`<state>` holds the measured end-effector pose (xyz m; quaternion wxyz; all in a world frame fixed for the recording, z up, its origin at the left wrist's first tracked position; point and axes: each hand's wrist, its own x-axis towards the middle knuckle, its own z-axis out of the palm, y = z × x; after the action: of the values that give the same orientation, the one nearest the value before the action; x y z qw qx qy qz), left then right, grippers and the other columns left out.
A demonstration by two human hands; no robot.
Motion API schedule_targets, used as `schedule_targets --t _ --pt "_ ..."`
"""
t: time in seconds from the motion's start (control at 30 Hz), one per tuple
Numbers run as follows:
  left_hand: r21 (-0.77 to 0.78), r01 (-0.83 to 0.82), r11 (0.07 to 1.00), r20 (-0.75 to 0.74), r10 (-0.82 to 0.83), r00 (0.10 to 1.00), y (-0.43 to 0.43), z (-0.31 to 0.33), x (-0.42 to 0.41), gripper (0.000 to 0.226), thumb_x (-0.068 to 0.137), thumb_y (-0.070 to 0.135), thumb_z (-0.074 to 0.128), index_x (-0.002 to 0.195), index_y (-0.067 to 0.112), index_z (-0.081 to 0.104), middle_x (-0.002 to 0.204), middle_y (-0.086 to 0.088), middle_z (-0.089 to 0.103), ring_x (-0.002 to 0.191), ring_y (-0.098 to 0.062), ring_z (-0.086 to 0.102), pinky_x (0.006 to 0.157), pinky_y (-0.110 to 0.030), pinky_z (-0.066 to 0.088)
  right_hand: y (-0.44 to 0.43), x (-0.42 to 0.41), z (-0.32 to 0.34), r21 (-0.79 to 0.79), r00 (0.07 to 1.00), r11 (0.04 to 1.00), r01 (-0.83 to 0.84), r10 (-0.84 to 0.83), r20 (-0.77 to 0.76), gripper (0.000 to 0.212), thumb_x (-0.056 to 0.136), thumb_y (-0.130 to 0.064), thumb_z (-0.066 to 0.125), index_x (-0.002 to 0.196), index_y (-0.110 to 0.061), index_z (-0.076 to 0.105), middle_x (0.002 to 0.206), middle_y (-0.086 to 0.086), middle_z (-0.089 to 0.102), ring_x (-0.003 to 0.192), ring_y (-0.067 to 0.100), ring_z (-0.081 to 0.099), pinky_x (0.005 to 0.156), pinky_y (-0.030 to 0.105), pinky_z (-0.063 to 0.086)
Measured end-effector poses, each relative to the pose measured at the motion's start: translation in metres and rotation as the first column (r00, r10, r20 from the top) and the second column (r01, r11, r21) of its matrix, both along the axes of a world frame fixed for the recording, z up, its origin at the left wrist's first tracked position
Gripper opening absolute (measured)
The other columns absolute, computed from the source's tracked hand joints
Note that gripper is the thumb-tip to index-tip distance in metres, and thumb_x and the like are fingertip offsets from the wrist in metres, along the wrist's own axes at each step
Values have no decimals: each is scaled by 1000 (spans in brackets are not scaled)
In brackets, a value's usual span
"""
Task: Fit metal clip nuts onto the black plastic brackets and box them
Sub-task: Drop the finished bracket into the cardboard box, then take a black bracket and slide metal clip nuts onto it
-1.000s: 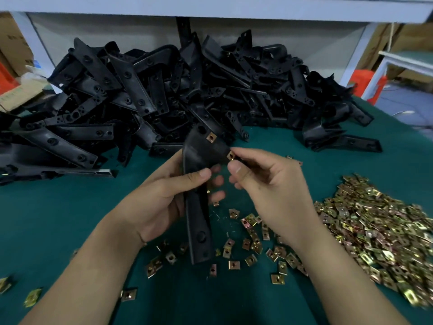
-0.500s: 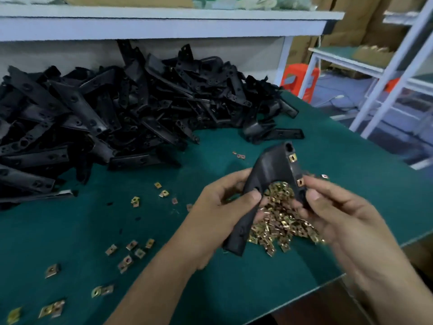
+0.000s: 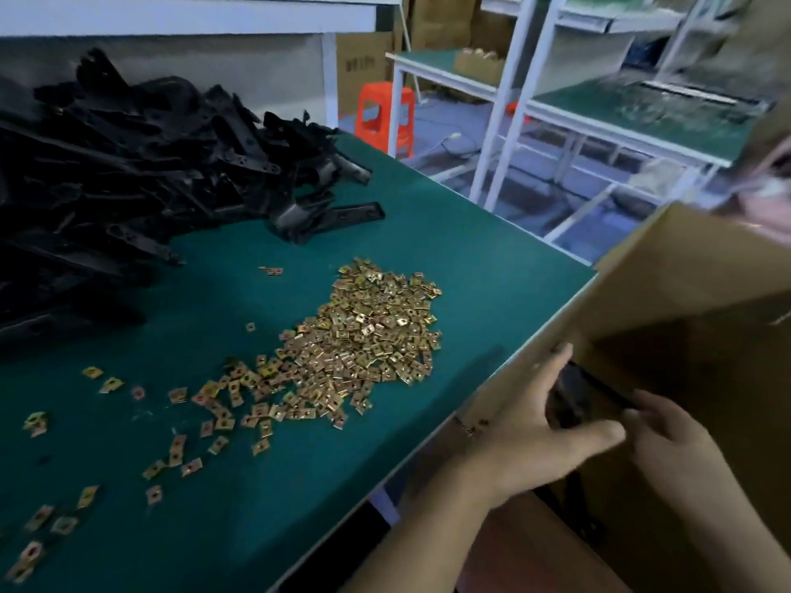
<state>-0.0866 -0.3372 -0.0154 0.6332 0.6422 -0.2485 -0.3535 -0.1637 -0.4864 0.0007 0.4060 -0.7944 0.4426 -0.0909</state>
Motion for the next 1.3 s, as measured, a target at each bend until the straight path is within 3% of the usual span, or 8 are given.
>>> schedule_targets --t 0.1,0.23,0.47,0.6,0.73,0.8,1.0,1.3 --pt "-23 -17 1000 -44 16 999 -2 -6 2 70 74 62 71 131 78 33 162 23 26 138 5 25 106 -26 34 -5 -6 -3 -82 995 996 -43 35 -96 48 102 -18 51 149 -23 40 141 9 52 89 23 63 69 37 54" --pt "-55 -127 990 31 128 991 21 -6 16 46 93 31 66 133 52 55 149 17 49 140 4 38 92 -6 36 5 4 -6 -74 997 995 -71 73 20 42 102 -19 52 142 -28 48 134 0 55 115 22 57 95 47 52" --pt "-84 -502 861 191 509 839 105 20 55 31 99 9 59 110 38 68 118 15 66 106 -5 66 97 -31 55 77 74 -11 -252 891 940 -228 306 336 35 96 -10 57 126 -26 63 114 -3 66 100 12 63 78 17 46" --pt "-87 -813 576 347 782 517 188 29 87 34 99 10 58 104 44 64 114 16 62 95 2 61 72 -18 51 153 124 -4 -328 727 757 -565 645 235 49 86 -35 64 134 -38 53 120 -7 52 113 13 54 91 34 45" --pt "49 -990 129 403 905 138 286 22 110 28 99 10 59 116 33 53 125 5 45 91 8 56 61 -15 49 228 157 2 -265 406 369 -891 908 -100 81 71 -87 45 144 -64 20 158 -17 16 145 17 30 116 45 33" --pt "166 -986 -28 535 843 66 329 15 118 40 98 13 62 131 30 47 138 -4 36 109 -13 53 78 -30 56 258 171 -1 -255 242 164 -953 918 -314 91 68 -94 40 147 -63 6 165 -15 -2 153 21 12 120 55 17" --pt "508 -861 -10 772 448 451 389 5 146 67 100 44 58 157 39 23 167 -7 -2 151 -31 -4 116 -58 21 290 182 -6 -374 210 65 -925 907 -364 60 84 -69 60 139 -48 48 145 -25 42 138 9 39 118 42 27" --pt "463 -878 122 841 251 479 365 0 165 53 82 67 69 104 31 36 93 9 58 112 -23 47 85 -41 22 275 177 -6 -347 260 214 -913 961 -92 26 84 -25 80 102 -40 71 89 -28 61 86 -7 57 98 38 46"
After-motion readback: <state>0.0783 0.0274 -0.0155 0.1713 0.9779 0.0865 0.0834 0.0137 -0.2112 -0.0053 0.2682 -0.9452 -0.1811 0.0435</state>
